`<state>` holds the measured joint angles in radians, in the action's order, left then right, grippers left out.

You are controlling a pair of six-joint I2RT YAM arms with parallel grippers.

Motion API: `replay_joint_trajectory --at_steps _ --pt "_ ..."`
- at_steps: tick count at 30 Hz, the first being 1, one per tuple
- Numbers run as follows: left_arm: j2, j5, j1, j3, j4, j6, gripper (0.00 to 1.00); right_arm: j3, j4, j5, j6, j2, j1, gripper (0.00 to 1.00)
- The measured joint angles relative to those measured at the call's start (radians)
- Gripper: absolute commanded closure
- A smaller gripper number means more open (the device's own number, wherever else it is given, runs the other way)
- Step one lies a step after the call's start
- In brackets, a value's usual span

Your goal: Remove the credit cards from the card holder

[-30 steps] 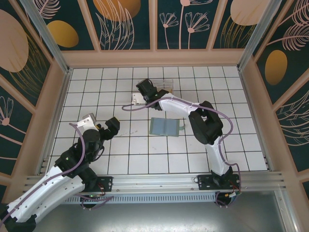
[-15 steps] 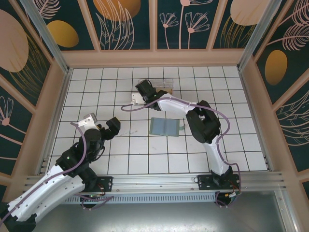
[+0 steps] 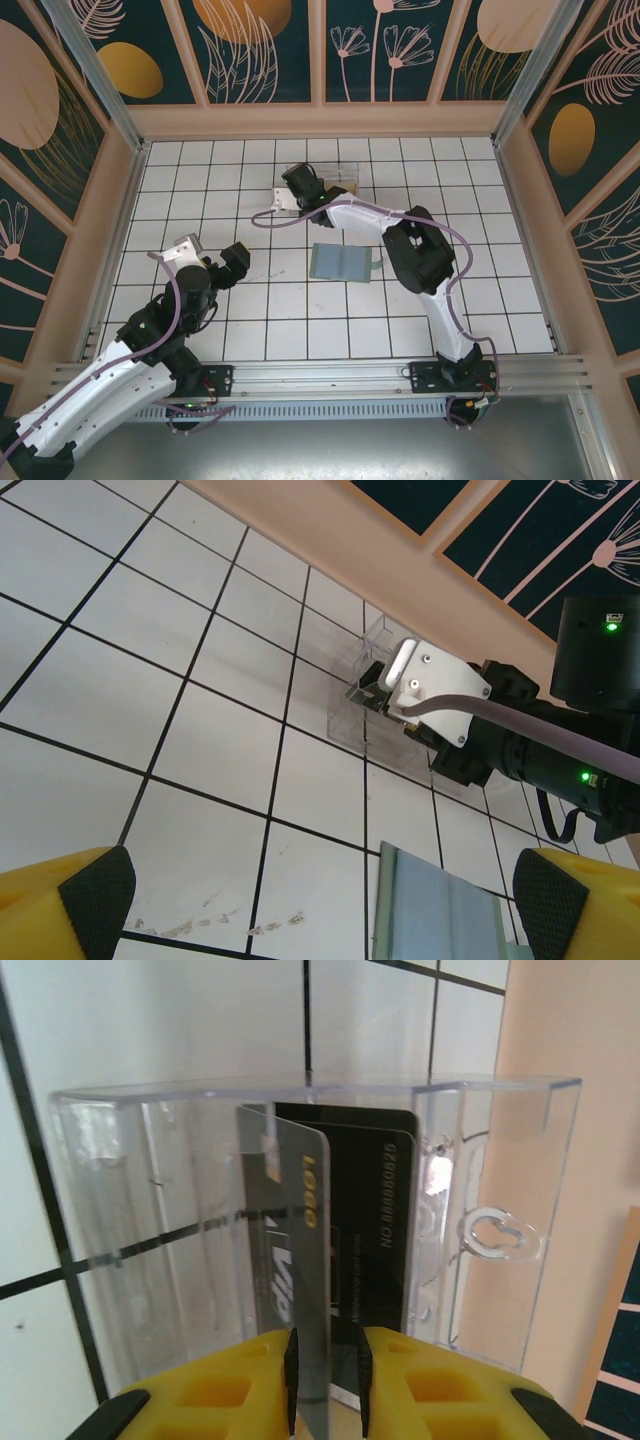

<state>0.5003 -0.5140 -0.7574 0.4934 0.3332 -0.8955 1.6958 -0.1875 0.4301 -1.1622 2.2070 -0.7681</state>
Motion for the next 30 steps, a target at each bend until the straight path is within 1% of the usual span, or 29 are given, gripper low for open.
replay_joint_trajectory --at_steps 13,21,30 --pt "0.008 0.000 0.000 0.000 0.000 0.000 0.02 0.022 0.127 0.073 0.000 0.016 0.013 0.72" --pt "0.043 0.001 0.000 -0.003 -0.009 0.001 0.01 0.022 0.132 0.074 0.039 0.018 0.037 0.71" --pt "0.044 0.002 0.000 -0.003 -0.015 0.002 0.01 0.022 0.132 0.069 0.074 0.019 0.043 0.70"
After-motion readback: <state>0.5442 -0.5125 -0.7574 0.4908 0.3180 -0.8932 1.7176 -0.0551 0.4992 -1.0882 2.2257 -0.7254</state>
